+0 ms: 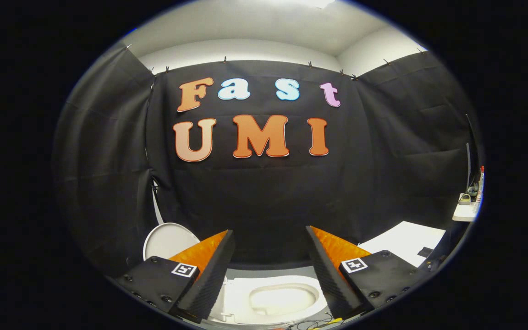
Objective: Open the toilet lid.
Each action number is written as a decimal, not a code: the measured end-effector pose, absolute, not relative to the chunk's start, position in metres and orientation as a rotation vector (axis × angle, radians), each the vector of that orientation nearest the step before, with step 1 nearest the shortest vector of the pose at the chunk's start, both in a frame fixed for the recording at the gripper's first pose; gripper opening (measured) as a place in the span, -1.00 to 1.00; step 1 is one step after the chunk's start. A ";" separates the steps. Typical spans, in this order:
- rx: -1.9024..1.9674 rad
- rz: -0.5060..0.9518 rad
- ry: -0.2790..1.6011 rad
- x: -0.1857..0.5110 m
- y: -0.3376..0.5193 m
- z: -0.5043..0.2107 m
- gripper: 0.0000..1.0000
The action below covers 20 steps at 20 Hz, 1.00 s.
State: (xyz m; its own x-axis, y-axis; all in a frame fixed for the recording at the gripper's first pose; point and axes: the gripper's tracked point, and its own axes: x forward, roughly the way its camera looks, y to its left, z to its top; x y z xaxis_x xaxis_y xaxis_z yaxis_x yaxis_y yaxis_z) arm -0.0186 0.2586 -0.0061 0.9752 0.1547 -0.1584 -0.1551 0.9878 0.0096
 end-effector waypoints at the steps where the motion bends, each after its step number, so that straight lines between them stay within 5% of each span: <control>1: -0.007 0.155 0.157 -0.019 0.257 -0.005 0.97; 20: -0.011 0.167 0.146 -0.023 0.263 -0.007 0.97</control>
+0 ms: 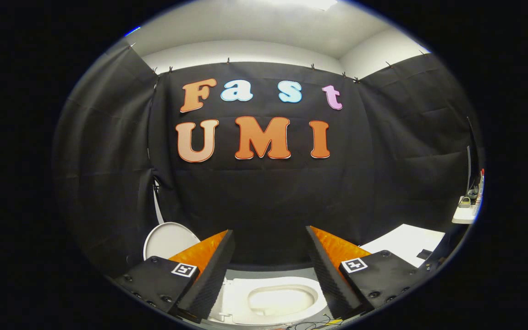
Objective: Open the toilet lid.
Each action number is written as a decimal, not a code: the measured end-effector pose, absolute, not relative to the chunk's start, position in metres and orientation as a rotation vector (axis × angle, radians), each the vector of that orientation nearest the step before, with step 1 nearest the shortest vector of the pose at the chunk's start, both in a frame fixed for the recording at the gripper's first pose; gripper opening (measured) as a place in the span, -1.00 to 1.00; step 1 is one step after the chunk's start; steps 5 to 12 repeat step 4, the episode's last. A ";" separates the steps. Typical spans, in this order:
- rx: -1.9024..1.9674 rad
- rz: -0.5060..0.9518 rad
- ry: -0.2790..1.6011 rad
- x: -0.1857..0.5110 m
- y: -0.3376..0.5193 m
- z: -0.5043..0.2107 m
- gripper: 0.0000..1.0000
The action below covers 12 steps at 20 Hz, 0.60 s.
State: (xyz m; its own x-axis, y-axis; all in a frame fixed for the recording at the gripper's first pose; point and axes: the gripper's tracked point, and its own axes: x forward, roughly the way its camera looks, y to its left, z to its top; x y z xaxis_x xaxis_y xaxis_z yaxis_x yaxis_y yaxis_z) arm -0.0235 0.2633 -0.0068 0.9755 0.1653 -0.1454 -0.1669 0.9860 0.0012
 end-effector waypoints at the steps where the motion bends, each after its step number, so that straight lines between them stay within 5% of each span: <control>1: -0.009 0.169 0.144 -0.024 0.264 -0.006 0.97; 12: -0.008 0.173 0.144 -0.026 0.265 -0.007 0.97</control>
